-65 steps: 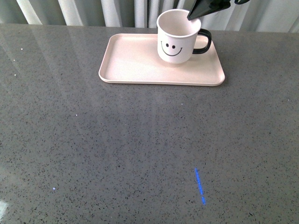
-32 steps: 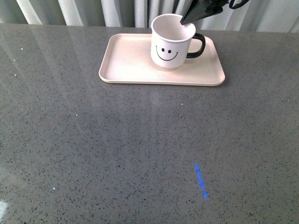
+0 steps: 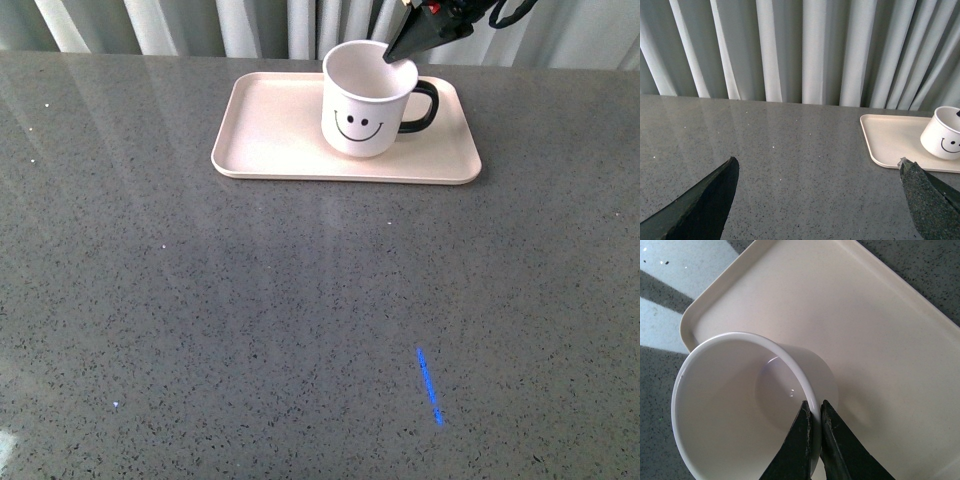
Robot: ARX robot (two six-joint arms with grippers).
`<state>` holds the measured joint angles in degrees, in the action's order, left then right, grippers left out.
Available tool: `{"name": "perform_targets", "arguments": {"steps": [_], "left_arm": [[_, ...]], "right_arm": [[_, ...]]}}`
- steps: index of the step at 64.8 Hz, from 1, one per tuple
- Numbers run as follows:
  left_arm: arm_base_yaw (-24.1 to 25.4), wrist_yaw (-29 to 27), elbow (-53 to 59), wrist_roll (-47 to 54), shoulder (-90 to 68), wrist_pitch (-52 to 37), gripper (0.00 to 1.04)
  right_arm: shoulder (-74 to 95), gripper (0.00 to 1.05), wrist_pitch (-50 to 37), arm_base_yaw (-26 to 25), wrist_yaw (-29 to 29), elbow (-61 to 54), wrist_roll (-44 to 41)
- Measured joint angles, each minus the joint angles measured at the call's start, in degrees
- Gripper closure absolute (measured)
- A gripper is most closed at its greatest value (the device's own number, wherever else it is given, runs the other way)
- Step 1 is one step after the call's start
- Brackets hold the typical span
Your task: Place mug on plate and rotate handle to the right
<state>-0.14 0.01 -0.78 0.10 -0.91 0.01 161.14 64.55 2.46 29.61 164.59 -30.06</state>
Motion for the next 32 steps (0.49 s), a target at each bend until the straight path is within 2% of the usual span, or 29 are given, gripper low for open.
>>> {"name": "perform_targets", "arguments": {"steps": [12, 32], "left_arm": [[0.0, 0.0, 0.0, 0.0, 0.0, 0.0, 0.09], [0.0, 0.0, 0.0, 0.0, 0.0, 0.0, 0.09]], "right_arm": [[-0.9, 1.03, -1.9, 0.3, 0.7, -4.9, -1.0], [-1.9, 1.03, -2.0, 0.6, 0.2, -6.4, -3.3]]}}
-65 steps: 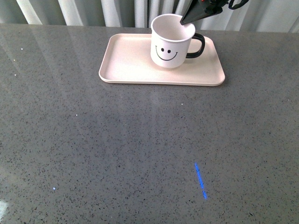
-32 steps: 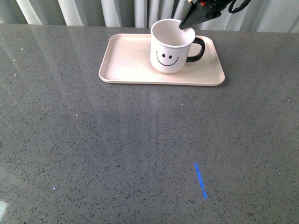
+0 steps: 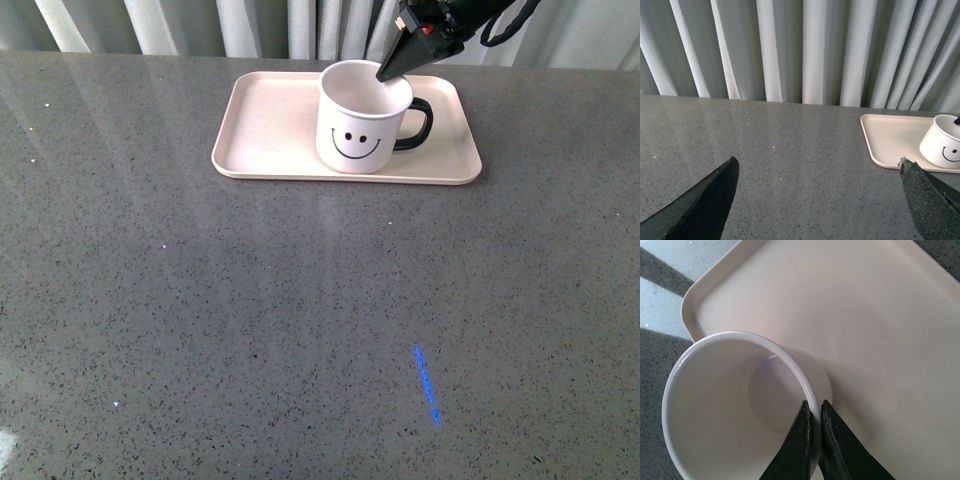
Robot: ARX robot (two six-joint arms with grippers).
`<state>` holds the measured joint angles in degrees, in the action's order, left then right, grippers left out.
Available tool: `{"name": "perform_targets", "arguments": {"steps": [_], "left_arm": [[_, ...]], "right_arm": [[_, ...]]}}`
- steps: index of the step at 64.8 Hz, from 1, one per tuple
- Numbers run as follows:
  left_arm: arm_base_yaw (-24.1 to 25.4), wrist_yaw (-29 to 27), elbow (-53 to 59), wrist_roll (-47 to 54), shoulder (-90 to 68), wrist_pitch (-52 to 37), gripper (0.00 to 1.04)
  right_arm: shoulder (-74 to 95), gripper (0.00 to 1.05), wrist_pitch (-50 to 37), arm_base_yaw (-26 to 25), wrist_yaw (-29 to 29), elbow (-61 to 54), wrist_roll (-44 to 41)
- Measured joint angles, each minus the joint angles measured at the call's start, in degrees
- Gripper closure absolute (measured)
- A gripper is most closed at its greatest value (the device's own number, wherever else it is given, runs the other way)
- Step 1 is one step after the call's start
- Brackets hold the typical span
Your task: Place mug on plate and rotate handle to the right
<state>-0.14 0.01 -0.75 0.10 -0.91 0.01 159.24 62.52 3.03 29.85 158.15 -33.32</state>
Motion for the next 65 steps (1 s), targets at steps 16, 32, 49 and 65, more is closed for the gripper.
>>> {"name": "perform_targets", "arguments": {"steps": [16, 32, 49, 65], "left_arm": [[0.0, 0.0, 0.0, 0.0, 0.0, 0.0, 0.09], [0.0, 0.0, 0.0, 0.0, 0.0, 0.0, 0.09], [0.0, 0.0, 0.0, 0.0, 0.0, 0.0, 0.09], [0.0, 0.0, 0.0, 0.0, 0.0, 0.0, 0.09]], "right_arm": [[-1.2, 0.81, -1.1, 0.1, -0.3, -2.6, -0.9], [-0.8, 0.41, 1.2, 0.1, 0.2, 0.5, -1.0], [-0.2, 0.02, 3.5, 0.1, 1.7, 7.2, -0.7], [-19.8, 0.09, -21.0, -1.6, 7.5, -25.5, 1.9]]}}
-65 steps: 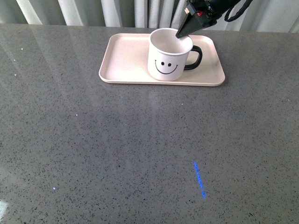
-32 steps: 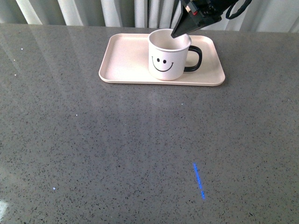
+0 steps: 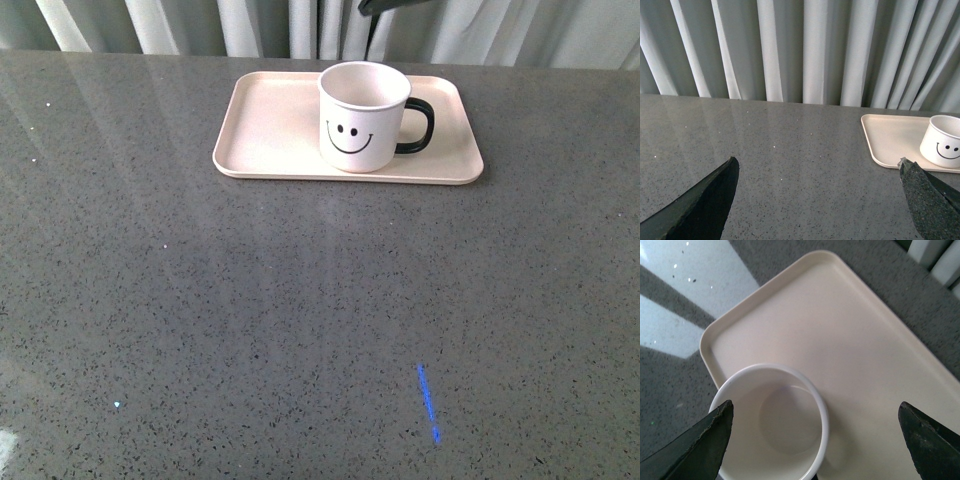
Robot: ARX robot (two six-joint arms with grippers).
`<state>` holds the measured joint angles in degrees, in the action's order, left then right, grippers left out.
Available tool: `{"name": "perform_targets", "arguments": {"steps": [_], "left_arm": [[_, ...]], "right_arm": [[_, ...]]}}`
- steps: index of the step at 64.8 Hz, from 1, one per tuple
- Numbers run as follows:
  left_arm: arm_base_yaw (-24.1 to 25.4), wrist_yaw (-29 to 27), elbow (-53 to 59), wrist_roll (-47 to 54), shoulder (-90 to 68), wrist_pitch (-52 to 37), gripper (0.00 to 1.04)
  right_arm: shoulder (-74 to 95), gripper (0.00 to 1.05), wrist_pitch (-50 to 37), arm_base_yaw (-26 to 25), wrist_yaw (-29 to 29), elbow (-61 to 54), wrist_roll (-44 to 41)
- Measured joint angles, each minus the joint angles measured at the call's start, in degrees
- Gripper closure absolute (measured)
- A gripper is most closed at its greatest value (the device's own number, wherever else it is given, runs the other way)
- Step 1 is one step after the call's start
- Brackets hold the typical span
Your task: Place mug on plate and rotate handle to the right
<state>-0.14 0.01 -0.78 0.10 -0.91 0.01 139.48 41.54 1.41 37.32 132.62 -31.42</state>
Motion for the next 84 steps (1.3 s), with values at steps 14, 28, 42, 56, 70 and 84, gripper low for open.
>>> {"name": "perform_targets", "arguments": {"steps": [14, 28, 42, 56, 70, 84], "left_arm": [[0.0, 0.0, 0.0, 0.0, 0.0, 0.0, 0.09], [0.0, 0.0, 0.0, 0.0, 0.0, 0.0, 0.09], [0.0, 0.0, 0.0, 0.0, 0.0, 0.0, 0.09], [0.0, 0.0, 0.0, 0.0, 0.0, 0.0, 0.09], [0.0, 0.0, 0.0, 0.0, 0.0, 0.0, 0.09], [0.0, 0.0, 0.0, 0.0, 0.0, 0.0, 0.09]], "right_arm": [[-14.5, 0.09, -8.2, -0.5, 1.6, -18.3, 0.2], [-19.3, 0.09, -22.2, -0.7, 4.1, -33.5, 5.8], [-34.9, 0.28, -63.3, 0.6, -25.9, -60.4, 21.8], [-45.8, 0.65, -90.6, -0.2, -38.1, -86.6, 29.6], [-55.2, 1.03, -96.0, -1.5, -37.4, -102.8, 30.5], [-65.3, 1.03, -97.4, -1.5, -37.3, -115.0, 30.8]]}}
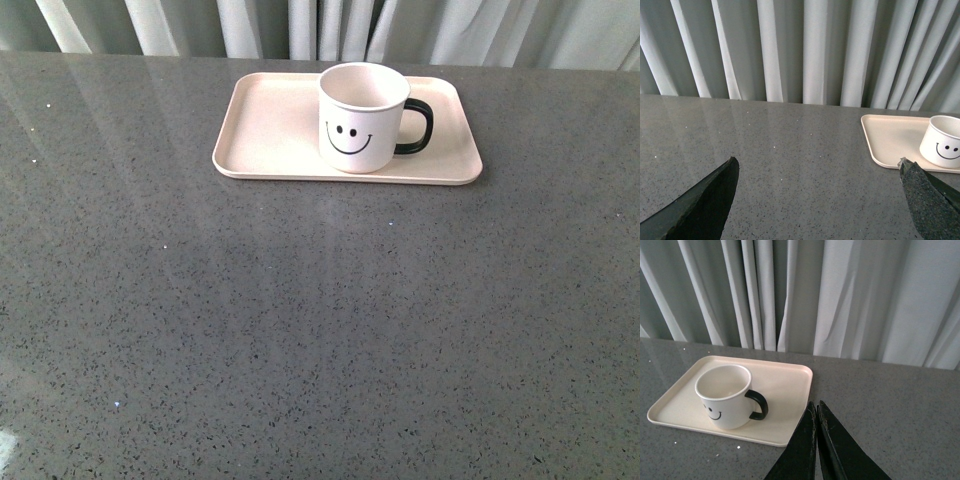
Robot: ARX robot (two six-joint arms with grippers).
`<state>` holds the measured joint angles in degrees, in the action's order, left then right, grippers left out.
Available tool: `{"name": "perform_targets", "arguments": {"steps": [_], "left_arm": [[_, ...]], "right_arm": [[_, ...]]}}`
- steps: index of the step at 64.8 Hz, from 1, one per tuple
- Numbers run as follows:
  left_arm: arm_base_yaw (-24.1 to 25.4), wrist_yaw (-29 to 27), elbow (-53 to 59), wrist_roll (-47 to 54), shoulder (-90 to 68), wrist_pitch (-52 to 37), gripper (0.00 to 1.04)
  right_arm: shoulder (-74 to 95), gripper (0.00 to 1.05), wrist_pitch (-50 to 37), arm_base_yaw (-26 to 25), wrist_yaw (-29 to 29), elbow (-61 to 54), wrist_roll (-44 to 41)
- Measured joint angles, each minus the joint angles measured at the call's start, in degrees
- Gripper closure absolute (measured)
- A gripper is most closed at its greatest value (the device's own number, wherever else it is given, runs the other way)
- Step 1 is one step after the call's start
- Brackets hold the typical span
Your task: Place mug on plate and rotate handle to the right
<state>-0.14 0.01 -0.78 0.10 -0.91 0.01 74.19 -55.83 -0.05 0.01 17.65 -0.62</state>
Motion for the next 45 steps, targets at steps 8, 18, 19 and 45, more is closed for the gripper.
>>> {"name": "perform_targets", "arguments": {"steps": [8, 18, 19, 45], "left_arm": [[0.0, 0.0, 0.0, 0.0, 0.0, 0.0, 0.09], [0.0, 0.0, 0.0, 0.0, 0.0, 0.0, 0.09], [0.0, 0.0, 0.0, 0.0, 0.0, 0.0, 0.09], [0.0, 0.0, 0.0, 0.0, 0.0, 0.0, 0.09]], "right_arm": [[-4.5, 1.03, 0.4, 0.0, 0.0, -3.9, 0.0], [-10.2, 1.03, 2.3, 0.0, 0.0, -7.8, 0.0], [-10.9, 1.03, 2.6, 0.0, 0.0, -8.2, 0.0], [-23.5, 1.03, 8.2, 0.0, 0.0, -15.8, 0.0]]}}
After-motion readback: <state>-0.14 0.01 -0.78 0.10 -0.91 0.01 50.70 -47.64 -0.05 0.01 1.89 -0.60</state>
